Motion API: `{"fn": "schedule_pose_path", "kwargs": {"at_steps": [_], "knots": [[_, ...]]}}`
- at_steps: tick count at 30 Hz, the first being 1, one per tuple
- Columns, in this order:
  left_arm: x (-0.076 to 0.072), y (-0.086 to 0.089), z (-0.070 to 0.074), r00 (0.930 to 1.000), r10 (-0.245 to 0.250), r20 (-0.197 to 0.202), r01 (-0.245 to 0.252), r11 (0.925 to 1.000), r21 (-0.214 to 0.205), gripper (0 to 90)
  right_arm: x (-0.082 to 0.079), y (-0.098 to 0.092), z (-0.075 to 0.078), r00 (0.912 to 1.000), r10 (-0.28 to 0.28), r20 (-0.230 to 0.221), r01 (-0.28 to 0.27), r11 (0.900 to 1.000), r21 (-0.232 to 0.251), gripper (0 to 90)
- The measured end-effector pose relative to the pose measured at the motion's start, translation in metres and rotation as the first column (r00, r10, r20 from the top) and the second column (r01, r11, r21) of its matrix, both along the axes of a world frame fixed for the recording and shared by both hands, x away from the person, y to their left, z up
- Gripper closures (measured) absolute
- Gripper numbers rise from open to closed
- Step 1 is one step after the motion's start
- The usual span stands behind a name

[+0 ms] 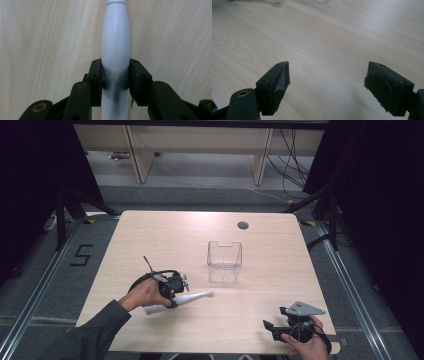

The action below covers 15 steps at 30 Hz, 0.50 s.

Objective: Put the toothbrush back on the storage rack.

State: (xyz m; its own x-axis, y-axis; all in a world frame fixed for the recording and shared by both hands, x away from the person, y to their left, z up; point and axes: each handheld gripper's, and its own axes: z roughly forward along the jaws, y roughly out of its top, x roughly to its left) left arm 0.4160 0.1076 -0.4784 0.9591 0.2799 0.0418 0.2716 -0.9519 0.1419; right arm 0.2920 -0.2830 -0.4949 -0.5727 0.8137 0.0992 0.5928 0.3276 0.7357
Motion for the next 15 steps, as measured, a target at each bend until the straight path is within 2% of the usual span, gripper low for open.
{"fn": "schedule_pose_path", "kwargs": {"at_steps": [5, 9, 10, 13, 15], "knots": [[0.0003, -0.0018, 0.0001, 0.9999, -0.006, -0.011, 0.006, 0.9999, 0.015, 65.8, 0.0002, -0.0002, 0.0, 1.0, 0.001, 0.001, -0.001, 1.0, -0.003, 19.9], [-0.0006, -0.0021, 0.0002, 1.0, -0.002, -0.005, 0.002, 0.9998, 0.019, 65.9, 0.0008, -0.0007, -0.0004, 0.9999, 0.006, 0.009, -0.006, 1.0, -0.003, 19.9], [-0.0011, -0.0019, 0.0002, 1.0, 0.005, -0.007, -0.005, 0.9998, 0.02, 65.9, 0.0002, -0.0001, -0.0005, 1.0, 0.001, -0.003, -0.001, 1.0, 0.004, 19.9], [-0.0023, -0.0017, 0.001, 1.0, -0.002, 0.001, 0.002, 0.9996, 0.03, 65.9, 0.0007, -0.0007, -0.0006, 0.9999, 0.006, 0.011, -0.006, 1.0, -0.002, 20.0], [-0.005, -0.0017, 0.0039, 1.0, -0.002, 0.004, 0.002, 0.9998, 0.019, 66.0, 0.0005, -0.0002, -0.0005, 1.0, 0.003, -0.007, -0.003, 1.0, 0.002, 20.0]]}}
